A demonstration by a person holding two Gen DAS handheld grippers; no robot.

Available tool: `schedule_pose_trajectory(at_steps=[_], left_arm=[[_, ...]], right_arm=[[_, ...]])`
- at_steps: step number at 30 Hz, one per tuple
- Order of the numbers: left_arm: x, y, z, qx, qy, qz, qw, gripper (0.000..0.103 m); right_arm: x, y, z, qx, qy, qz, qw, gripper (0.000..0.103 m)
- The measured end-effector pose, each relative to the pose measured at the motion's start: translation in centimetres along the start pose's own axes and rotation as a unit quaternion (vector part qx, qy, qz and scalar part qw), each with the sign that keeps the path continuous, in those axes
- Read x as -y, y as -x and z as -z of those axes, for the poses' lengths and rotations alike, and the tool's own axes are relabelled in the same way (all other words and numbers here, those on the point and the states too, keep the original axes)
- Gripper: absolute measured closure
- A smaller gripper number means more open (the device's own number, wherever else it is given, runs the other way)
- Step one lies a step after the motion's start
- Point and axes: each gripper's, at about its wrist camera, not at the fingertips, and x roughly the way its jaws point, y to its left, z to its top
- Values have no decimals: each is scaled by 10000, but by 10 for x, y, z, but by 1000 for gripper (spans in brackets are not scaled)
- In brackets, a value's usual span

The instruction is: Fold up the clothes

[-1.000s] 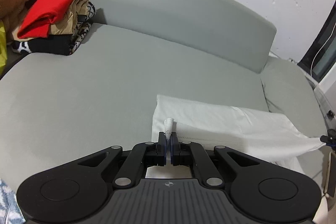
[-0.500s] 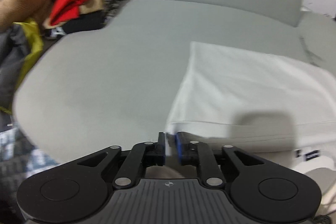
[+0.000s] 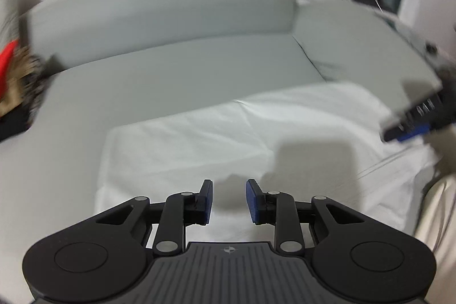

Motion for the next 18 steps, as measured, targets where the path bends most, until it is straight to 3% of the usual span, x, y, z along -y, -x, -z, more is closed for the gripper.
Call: schedule_pose_trajectory(at_steps=[2, 6, 8, 12, 16, 18], left_arm=[[5, -13, 9, -563, -32, 331, 9979, 98], [-8, 41, 37, -1119, -161, 996, 9886, 99], [-20, 73, 49, -1003, -64, 1205, 9876, 95], [-44, 103, 46, -280, 596, 1071, 9921, 86], [-34, 82, 33, 58, 1049, 858, 9907, 82], [-15, 63, 31, 87, 807, 794, 9935, 81]], right_arm=[[-4, -12, -4, -357, 116, 93, 9993, 62], [6, 26, 32, -817, 446, -188, 9955, 62], [13, 51, 50, -868, 494, -363, 9943, 61], [21, 84, 58, -156, 156, -538, 9983, 55], [4, 69, 54, 314, -26, -986, 9946, 58], [-9, 51, 54, 410, -10, -1164, 9924, 68]])
